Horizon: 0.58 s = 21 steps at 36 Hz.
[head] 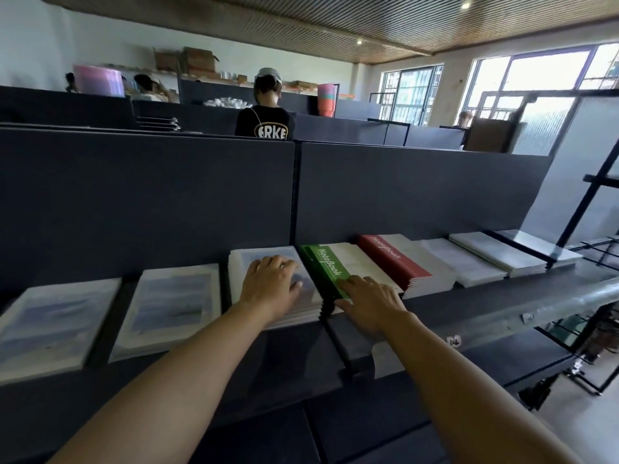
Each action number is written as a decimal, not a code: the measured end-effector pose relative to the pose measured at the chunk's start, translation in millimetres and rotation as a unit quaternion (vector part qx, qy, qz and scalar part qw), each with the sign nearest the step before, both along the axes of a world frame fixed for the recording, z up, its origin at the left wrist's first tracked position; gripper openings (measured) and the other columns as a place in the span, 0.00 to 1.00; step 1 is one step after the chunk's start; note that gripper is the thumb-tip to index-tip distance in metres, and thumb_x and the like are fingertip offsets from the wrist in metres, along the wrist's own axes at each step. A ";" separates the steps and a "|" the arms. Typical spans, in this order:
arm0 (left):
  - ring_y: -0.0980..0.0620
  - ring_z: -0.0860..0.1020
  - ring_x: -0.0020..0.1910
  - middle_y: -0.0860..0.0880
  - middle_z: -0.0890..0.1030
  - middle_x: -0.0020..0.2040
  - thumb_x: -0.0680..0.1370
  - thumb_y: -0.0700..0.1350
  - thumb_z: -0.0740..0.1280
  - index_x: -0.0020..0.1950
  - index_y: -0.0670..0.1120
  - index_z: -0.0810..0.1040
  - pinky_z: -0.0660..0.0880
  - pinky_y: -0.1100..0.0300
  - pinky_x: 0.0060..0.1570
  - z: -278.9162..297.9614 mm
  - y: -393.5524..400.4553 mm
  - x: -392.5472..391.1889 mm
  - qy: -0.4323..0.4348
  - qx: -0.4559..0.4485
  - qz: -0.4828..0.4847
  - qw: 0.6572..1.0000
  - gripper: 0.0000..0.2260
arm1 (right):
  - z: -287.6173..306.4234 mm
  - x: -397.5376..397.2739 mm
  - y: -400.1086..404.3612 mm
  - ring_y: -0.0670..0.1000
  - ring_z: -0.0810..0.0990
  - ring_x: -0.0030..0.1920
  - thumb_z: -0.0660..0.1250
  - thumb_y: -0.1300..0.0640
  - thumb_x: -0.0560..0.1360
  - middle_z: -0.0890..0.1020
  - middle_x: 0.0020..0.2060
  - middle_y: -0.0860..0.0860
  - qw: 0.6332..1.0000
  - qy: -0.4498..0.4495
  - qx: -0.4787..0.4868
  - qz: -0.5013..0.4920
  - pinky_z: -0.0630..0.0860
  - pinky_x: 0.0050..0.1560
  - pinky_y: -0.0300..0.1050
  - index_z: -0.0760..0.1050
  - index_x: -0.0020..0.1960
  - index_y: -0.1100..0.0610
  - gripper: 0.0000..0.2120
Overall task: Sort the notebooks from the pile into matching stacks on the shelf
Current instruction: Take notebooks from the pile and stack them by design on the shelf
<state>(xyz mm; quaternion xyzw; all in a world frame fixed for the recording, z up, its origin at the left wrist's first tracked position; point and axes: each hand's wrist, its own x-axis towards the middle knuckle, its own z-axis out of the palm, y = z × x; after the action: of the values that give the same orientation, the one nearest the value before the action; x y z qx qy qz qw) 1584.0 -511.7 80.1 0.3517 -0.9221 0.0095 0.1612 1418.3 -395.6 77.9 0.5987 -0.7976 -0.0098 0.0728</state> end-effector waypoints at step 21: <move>0.48 0.66 0.69 0.50 0.70 0.70 0.82 0.56 0.54 0.72 0.51 0.66 0.62 0.53 0.68 4.2 7.1 -18.9 -0.031 -0.001 0.094 0.995 0.20 | 0.5 -25.9 -11.2 0.55 0.69 0.66 0.52 0.38 0.80 0.70 0.68 0.52 0.998 -0.002 -0.008 0.069 0.69 0.61 0.52 0.63 0.73 0.49 0.26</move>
<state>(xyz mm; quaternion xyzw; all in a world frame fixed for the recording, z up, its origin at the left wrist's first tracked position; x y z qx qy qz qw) 1565.0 -504.6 84.4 0.4361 -0.8895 0.0367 0.1316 1392.4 -406.8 78.4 0.6515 -0.7547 0.0027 0.0771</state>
